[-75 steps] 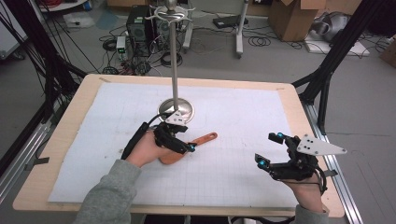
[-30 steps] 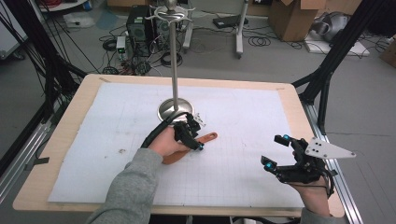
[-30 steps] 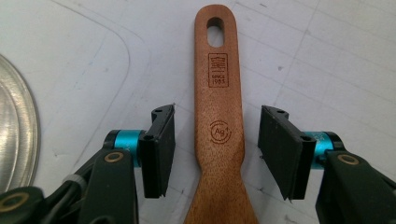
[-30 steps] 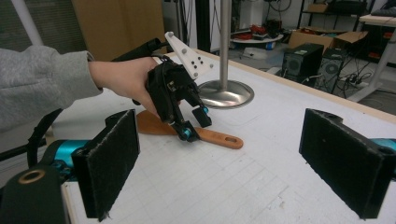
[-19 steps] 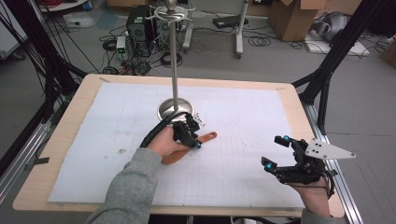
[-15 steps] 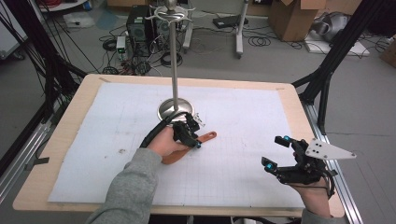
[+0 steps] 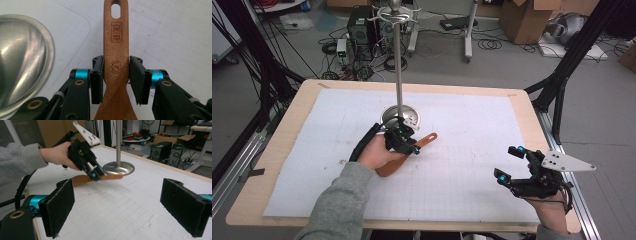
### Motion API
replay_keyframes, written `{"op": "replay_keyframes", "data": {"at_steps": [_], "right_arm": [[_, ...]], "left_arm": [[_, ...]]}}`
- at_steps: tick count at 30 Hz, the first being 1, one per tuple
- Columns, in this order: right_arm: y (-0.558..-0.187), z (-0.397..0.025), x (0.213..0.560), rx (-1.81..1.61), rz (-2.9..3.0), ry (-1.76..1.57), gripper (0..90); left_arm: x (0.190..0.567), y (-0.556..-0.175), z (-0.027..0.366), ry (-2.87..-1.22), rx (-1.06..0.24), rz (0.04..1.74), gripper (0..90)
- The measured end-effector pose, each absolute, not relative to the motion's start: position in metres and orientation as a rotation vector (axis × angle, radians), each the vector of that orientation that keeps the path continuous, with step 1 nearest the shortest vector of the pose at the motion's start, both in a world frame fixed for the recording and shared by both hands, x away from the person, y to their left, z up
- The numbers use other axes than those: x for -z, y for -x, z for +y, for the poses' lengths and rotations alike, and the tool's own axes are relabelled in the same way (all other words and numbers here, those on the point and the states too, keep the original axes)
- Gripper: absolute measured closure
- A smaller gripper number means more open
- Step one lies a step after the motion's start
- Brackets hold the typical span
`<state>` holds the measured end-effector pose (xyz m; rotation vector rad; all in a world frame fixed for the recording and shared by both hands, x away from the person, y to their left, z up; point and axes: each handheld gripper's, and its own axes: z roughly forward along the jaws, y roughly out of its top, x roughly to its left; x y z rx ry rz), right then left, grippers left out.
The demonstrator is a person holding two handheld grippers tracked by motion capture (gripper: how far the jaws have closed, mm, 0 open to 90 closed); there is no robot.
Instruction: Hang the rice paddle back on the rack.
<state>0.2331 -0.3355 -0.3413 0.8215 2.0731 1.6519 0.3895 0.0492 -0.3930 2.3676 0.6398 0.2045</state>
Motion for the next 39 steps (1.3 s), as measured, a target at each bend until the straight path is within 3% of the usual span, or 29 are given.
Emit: {"op": "replay_keyframes", "data": {"at_steps": [16,39], "right_arm": [[-0.239,-0.326,0.341,-1.654,2.104,-0.794,11.0],[-0.242,-0.322,0.344,-1.642,2.132,-0.803,11.0]], "left_arm": [[0.339,-0.356,0.096,-2.107,-0.24,0.594,65.0],[0.296,-0.344,0.149,-1.963,-0.375,0.624,65.0]]}}
